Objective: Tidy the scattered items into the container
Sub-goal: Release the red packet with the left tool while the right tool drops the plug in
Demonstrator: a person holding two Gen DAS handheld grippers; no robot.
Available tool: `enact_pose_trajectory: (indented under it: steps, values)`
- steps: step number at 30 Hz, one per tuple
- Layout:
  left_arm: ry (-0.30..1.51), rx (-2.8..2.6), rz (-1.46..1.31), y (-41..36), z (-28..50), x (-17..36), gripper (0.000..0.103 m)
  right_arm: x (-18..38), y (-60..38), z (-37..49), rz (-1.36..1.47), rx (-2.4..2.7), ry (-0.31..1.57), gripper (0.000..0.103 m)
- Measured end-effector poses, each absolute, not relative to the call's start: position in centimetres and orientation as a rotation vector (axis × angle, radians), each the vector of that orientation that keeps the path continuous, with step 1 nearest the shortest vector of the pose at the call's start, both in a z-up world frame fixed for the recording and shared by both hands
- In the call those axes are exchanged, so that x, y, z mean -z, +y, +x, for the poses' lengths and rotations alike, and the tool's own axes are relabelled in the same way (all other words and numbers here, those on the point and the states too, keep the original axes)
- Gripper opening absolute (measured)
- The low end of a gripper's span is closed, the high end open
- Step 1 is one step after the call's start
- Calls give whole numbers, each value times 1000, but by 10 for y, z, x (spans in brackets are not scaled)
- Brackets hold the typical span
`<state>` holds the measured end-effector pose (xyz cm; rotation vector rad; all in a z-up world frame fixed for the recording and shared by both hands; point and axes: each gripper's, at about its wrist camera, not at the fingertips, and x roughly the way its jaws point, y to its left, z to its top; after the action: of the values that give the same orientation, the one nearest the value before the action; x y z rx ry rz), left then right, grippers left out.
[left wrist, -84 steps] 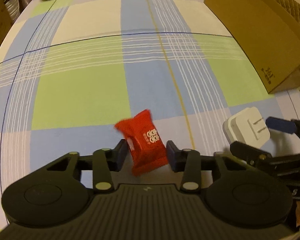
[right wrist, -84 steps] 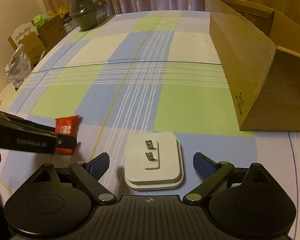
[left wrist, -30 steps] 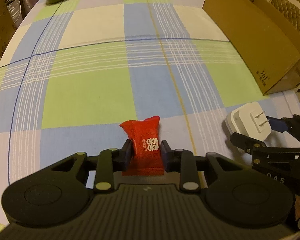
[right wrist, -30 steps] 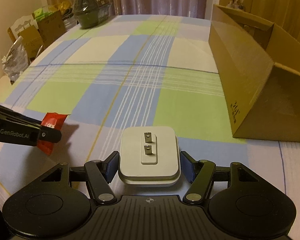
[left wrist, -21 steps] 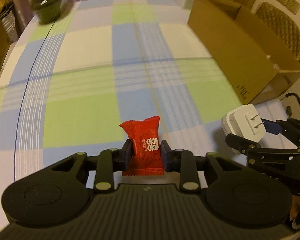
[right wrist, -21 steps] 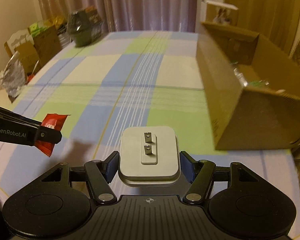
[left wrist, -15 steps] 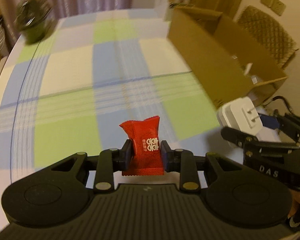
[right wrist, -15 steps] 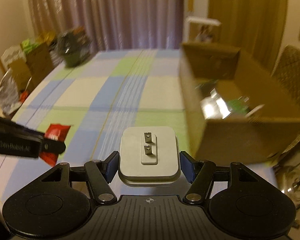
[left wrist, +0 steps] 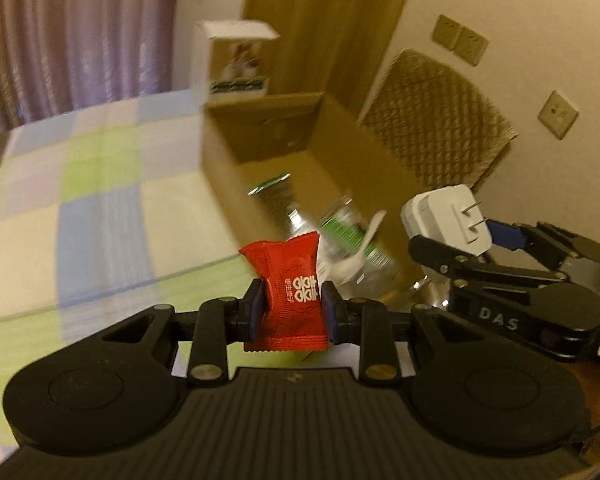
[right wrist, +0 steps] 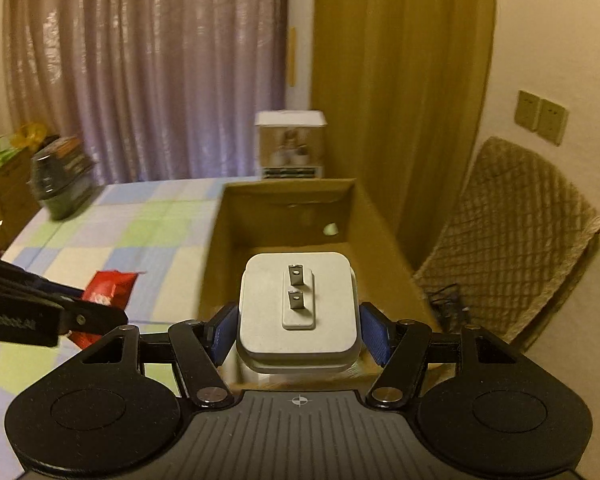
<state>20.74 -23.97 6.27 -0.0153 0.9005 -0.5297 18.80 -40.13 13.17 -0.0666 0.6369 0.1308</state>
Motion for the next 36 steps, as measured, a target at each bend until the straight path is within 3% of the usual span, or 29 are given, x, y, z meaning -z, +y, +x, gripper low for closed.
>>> enact_pose_trajectory:
  steps: [13,33,34,35,36]
  values:
    - [925,585,-16,-306,252,-53,25,-126,-440,231,-52,-110,650,67]
    - [942,587,-20,-319,273,-31,26,-117,-452,252,-35,-106,657,67]
    - [944,581,-16,-319,274,-30,30,-116,-453,252,-36,-105,659,67]
    - [948,576,-11,-319,275,-29,42,-116,-454,252,-37,-104,662,67]
    - [942,566,-5,-317,274,-28,44,-115,-455,252,-37,-103,664,67]
